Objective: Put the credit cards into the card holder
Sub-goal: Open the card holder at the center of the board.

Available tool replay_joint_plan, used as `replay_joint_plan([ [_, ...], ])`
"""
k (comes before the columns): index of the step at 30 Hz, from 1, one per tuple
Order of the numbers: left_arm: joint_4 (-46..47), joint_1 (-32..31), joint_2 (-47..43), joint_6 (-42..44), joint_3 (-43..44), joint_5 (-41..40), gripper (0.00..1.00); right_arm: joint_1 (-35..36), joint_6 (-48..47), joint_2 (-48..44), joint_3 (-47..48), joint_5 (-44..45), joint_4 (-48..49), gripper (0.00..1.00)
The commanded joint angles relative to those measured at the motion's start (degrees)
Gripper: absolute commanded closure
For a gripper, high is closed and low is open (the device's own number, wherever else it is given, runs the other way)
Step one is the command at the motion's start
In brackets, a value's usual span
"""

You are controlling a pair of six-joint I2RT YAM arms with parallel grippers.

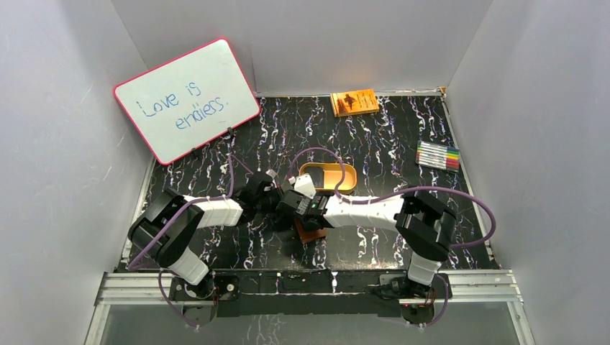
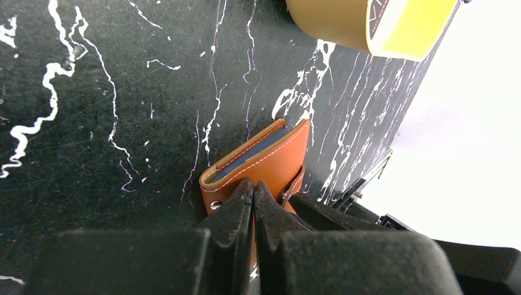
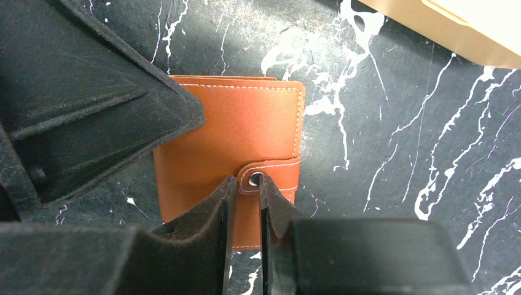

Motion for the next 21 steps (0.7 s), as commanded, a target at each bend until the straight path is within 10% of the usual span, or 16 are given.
replay_joint_plan([
  [1,-9.9,0.1,2.7,2.5,-3.4,-5.7,1.00,-0.3,2.0,-0.5,-0.3,1.8,-2.3,0.77],
  [9,-9.6,0.0,3.2,2.6,-3.8,-5.8,1.00,-0.7,2.2,-2.0,-0.2,2.7,-3.6,1.00],
  [21,-9.3,0.0,3.5,2.9,-4.6,-6.3,1.00,-3.1,5.7,-7.3,-3.0,4.2,-6.8,1.00],
])
